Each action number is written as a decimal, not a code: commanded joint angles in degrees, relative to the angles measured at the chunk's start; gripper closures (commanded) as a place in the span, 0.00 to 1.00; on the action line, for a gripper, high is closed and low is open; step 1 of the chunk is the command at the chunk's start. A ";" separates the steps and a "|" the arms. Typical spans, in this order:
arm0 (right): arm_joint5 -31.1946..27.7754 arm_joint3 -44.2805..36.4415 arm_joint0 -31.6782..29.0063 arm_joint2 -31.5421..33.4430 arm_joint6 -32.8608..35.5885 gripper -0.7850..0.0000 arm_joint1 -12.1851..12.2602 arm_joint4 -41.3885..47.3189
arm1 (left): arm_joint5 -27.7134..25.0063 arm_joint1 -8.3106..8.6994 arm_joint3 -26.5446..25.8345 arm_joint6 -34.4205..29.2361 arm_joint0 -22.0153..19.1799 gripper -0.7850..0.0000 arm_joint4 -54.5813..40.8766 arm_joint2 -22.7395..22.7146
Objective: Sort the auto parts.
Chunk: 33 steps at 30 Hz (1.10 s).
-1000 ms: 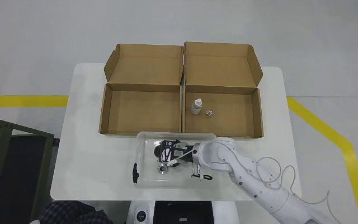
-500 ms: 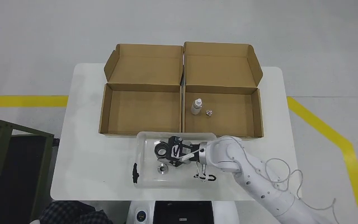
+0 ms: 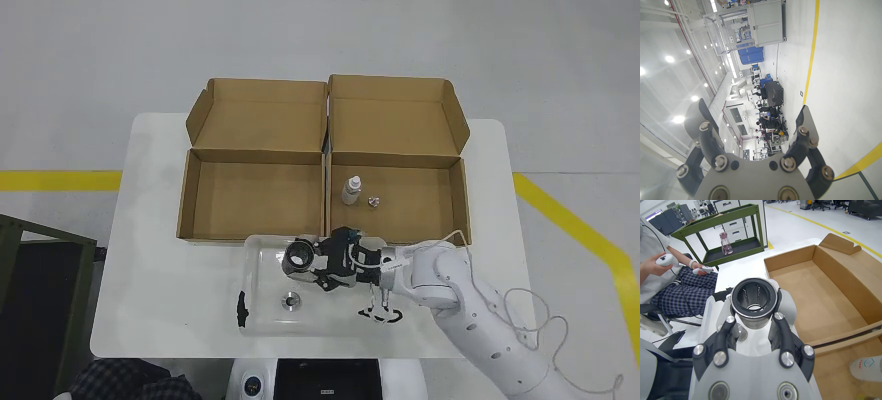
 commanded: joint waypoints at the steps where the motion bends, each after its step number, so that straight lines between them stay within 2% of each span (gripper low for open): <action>1: -0.04 -0.21 -0.31 0.92 -0.46 1.00 0.15 0.76 | 0.00 0.00 0.00 0.00 0.00 0.00 0.00 0.00; 16: 0.77 -1.77 -2.90 7.59 -5.39 1.00 1.01 6.88 | 0.00 0.00 0.00 0.00 0.00 0.00 0.00 0.00; 33: 2.60 -1.07 -2.78 8.52 -8.04 1.00 0.64 11.30 | 0.00 0.00 0.00 0.00 0.00 0.00 0.00 0.00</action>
